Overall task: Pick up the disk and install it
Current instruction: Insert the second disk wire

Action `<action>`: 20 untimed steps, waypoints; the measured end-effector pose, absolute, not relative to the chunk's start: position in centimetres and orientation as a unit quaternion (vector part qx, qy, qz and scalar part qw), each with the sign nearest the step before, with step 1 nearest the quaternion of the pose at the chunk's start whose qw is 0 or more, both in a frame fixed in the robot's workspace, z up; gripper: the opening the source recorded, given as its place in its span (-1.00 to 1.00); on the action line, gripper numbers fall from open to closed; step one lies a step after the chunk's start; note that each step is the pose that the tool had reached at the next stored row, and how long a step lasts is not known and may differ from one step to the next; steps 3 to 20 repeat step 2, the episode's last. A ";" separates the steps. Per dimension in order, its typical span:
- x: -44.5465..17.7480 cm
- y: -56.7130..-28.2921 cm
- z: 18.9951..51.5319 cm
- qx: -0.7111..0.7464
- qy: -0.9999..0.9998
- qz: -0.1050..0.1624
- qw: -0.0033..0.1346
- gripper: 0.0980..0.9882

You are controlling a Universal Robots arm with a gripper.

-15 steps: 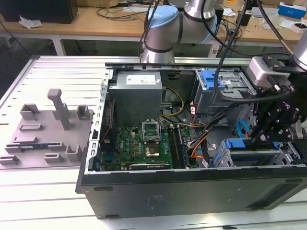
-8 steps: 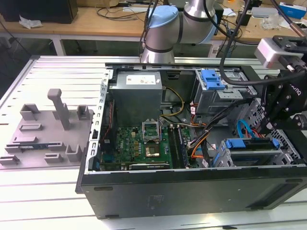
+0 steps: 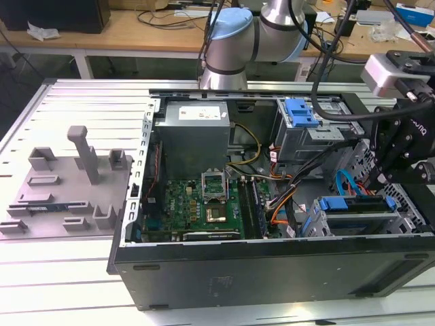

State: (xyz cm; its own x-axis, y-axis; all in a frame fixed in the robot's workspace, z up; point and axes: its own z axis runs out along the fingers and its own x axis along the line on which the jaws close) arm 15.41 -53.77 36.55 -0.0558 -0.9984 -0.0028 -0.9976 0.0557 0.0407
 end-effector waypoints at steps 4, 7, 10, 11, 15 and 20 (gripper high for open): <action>15.4 -53.8 36.6 0.687 -0.726 -0.016 0.013 -0.98; 15.4 -53.8 36.6 0.687 -0.726 -0.016 0.013 -0.98; 15.4 -53.8 36.6 0.687 -0.726 -0.016 0.013 -0.98; 15.4 -53.8 36.6 0.687 -0.726 -0.016 0.013 -0.98; 15.4 -53.8 36.6 0.687 -0.726 -0.016 0.013 -0.98; 15.4 -53.8 36.6 0.687 -0.726 -0.016 0.013 -0.98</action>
